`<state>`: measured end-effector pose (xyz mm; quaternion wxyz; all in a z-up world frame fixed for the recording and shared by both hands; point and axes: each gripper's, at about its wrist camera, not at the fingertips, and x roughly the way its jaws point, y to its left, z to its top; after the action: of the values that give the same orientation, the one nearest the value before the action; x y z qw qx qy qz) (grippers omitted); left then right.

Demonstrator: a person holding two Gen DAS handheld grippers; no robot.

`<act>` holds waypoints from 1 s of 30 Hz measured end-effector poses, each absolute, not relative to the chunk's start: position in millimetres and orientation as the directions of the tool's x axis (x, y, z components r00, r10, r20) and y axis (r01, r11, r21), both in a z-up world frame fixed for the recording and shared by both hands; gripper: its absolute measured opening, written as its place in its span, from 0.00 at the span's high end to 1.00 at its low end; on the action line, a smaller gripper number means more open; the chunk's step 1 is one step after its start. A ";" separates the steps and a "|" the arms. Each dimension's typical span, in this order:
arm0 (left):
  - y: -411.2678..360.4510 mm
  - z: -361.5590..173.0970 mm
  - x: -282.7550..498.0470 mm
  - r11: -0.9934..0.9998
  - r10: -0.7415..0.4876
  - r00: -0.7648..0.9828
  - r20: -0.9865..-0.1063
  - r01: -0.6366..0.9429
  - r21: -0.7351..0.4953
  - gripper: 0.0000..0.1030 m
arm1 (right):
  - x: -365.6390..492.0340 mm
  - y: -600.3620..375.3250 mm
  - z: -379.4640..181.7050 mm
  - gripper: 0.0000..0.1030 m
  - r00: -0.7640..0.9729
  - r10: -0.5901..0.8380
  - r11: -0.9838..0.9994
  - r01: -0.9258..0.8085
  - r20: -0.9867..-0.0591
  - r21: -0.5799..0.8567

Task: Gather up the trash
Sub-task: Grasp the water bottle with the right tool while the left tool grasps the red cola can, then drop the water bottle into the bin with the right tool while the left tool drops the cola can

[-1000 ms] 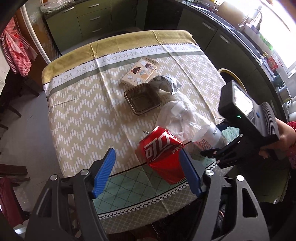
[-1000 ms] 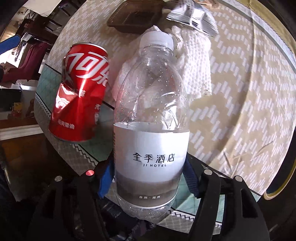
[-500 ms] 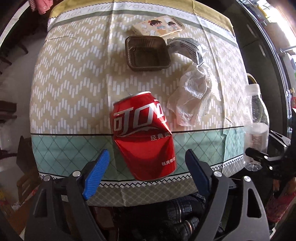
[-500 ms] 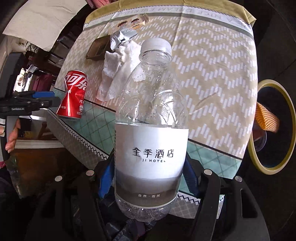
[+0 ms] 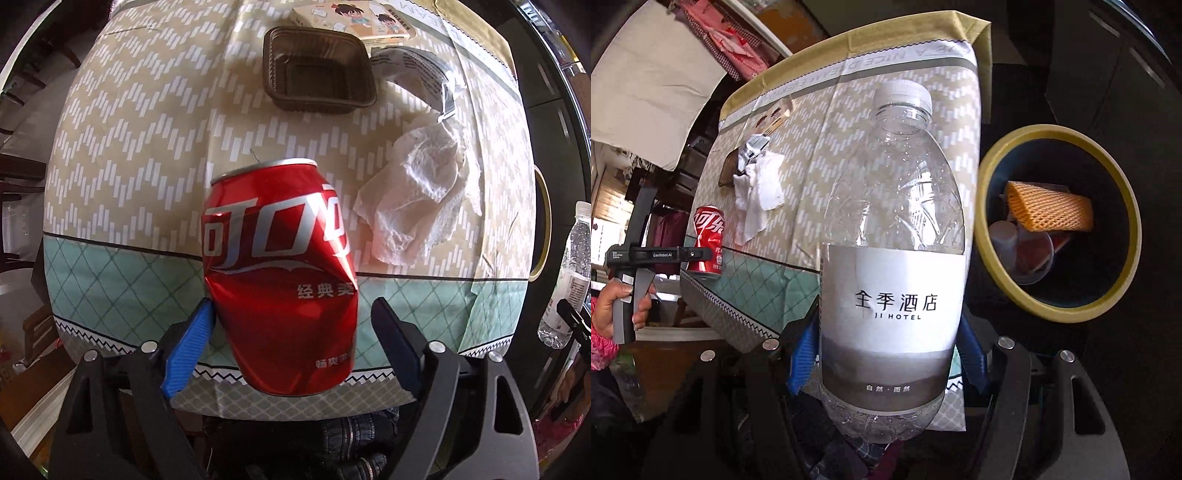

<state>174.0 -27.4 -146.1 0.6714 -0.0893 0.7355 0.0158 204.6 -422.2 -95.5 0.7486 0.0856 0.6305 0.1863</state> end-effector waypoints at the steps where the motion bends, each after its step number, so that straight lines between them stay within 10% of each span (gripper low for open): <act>1: -26.4 -147.8 174.8 0.982 -0.118 -0.085 -0.989 -0.160 -0.104 0.30 | 206.4 -430.7 -96.8 0.37 0.144 0.382 0.920 -0.155 -0.913 0.361; 30: -59.8 -81.1 212.0 0.987 -0.160 -0.017 -0.987 0.029 -0.160 0.34 | 267.4 -601.7 -157.6 0.28 0.173 0.234 0.932 0.241 -0.957 0.271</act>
<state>212.0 -59.8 -81.1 0.6996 -0.0461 0.7098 -0.0674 267.4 -601.7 -157.6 0.7434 0.1845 0.6428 -0.0024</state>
